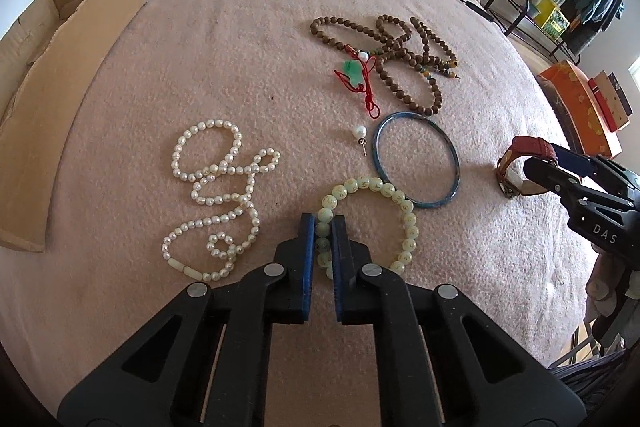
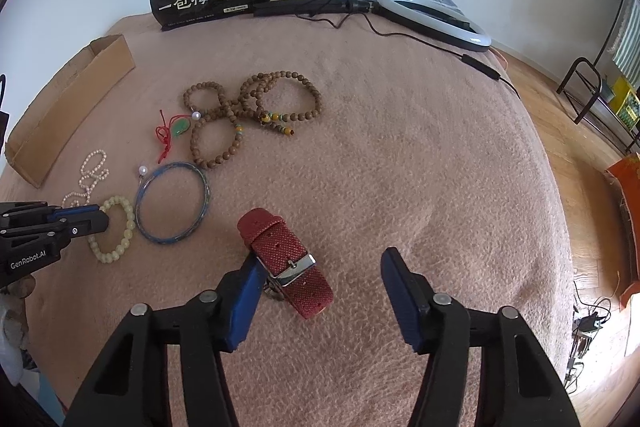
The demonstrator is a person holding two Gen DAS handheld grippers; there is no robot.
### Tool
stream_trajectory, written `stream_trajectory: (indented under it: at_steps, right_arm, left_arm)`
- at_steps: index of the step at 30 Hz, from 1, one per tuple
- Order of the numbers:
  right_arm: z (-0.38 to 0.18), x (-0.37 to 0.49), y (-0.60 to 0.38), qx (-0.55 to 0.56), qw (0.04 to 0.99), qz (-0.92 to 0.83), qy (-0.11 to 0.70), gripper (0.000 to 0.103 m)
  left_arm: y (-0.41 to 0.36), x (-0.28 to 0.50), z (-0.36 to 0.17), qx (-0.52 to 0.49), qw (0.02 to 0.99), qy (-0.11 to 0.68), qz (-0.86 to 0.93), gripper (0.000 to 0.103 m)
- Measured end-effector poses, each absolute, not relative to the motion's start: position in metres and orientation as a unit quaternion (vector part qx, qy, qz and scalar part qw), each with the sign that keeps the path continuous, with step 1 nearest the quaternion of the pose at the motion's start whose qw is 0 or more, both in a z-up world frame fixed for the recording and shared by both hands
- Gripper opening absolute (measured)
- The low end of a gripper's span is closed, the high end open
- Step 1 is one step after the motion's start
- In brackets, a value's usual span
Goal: Organize jewelry
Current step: 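Close the right tool on the red watch strap while the left tool lifts the bracelet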
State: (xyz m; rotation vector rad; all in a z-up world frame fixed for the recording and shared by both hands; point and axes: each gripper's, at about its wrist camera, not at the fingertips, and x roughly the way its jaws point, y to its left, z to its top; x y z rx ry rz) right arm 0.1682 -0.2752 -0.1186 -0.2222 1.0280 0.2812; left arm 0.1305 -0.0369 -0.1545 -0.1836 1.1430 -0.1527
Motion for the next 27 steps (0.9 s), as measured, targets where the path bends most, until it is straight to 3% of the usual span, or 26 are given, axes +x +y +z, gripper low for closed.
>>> stream_trajectory:
  at_steps: [2,9,27]
  right_arm:
    - [-0.118,0.168,-0.273,-0.103,0.854,0.143,0.49,0.036]
    - [-0.114,0.164,-0.269,-0.095,0.855,0.156,0.485,0.017]
    - [-0.083,0.156,-0.266,-0.066,0.88,0.146,0.447,0.015]
  left_arm:
    - [-0.038,0.129,-0.151,-0.092,0.836,0.535,-0.079,0.006]
    - [-0.045,0.119,-0.125,-0.077,0.858,0.498,-0.097,0.005]
    - [-0.029,0.104,-0.079,-0.084,0.89,0.438,-0.099,0.005]
